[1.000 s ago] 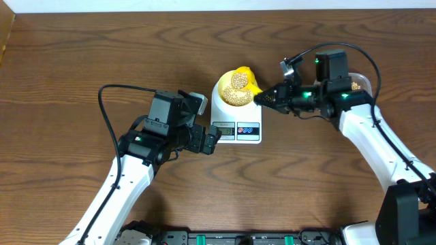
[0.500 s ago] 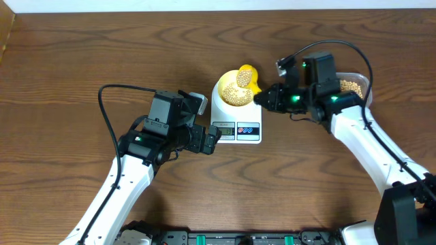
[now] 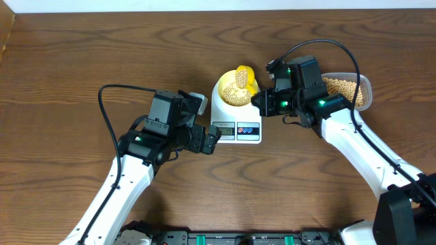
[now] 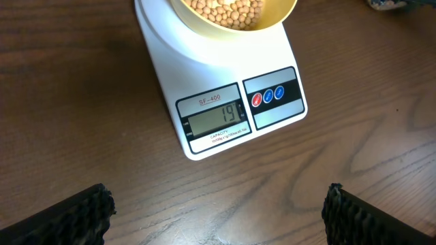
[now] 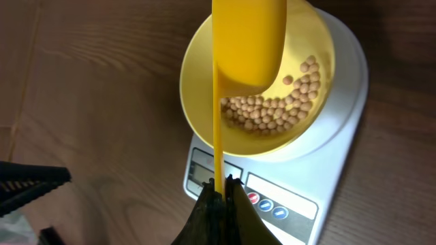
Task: Scoop item into bowl and weigh 50g on scale
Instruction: 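Tip the scoop to pour soybeans into the yellow bowl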
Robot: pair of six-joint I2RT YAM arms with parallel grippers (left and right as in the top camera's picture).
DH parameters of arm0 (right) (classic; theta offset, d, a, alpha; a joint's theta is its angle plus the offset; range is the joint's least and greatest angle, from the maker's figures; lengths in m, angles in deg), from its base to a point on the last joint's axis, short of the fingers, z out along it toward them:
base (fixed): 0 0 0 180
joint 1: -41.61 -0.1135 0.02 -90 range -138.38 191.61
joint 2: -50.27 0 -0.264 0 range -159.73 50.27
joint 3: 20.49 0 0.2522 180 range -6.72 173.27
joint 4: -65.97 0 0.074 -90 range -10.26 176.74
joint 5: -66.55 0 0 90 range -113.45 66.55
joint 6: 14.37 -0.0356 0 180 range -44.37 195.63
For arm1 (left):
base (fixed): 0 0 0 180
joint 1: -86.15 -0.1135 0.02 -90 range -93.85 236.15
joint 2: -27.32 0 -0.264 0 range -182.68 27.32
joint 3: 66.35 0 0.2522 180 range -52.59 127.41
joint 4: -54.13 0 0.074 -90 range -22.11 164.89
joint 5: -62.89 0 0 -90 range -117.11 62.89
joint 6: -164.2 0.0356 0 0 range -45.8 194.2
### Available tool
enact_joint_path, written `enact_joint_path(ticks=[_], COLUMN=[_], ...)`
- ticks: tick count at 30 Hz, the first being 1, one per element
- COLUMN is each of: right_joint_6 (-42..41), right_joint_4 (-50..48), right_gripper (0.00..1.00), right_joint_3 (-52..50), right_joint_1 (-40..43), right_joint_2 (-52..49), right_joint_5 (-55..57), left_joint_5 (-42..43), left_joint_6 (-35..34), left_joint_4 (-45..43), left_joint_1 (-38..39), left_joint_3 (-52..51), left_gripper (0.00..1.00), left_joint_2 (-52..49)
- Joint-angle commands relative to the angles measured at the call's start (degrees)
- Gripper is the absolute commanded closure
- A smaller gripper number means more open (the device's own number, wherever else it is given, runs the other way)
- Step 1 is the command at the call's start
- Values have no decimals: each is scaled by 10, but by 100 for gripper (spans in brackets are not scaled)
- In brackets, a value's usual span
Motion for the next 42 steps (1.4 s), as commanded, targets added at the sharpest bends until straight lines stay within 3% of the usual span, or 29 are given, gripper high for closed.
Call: enact_joint_path(ticks=[1,30,42], right_joint_6=[27,27,108], right_joint_4=[1,9,-2], right_gripper=[99,99,99], right_joint_3=[6,6,6], right_joint_1=[-1,-1,-1], right_joint_2=[-5,-5,-5], right_joint_5=[20,27,28], left_joint_5=[-6,-6,-6], left_joint_6=[2,2,1], left_joint_4=[-1,-1,-1], left_joint_1=[1,1,1], left_joint_3=[1,1,1], left_gripper=[0,0,0], left_joint_2=[-2,-2,-2])
